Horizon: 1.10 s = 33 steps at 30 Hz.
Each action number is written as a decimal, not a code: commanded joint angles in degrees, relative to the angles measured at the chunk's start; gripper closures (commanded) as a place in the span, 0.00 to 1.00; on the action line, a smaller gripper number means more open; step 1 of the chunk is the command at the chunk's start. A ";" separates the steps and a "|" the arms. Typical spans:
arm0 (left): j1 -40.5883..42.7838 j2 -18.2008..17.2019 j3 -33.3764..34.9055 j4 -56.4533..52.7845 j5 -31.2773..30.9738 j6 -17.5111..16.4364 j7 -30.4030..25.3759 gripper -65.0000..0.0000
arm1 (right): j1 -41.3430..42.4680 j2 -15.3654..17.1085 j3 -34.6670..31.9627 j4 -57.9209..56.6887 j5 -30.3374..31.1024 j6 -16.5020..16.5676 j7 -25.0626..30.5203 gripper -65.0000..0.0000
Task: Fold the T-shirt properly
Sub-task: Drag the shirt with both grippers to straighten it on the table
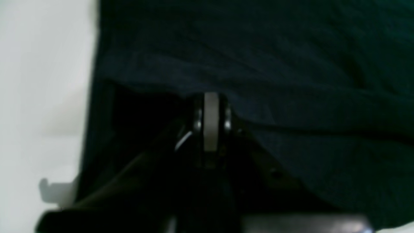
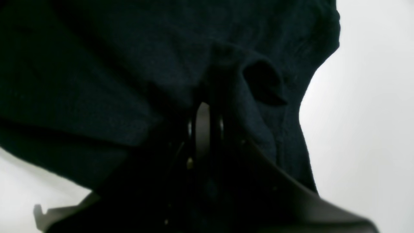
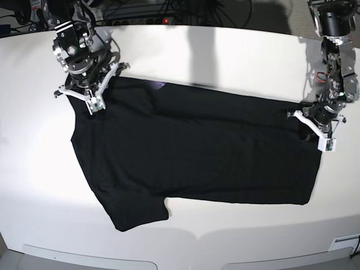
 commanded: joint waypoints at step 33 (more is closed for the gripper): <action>36.81 -3.72 -0.33 7.61 -9.55 -6.95 -9.60 1.00 | -23.39 0.59 0.39 9.94 -9.31 -3.19 3.93 1.00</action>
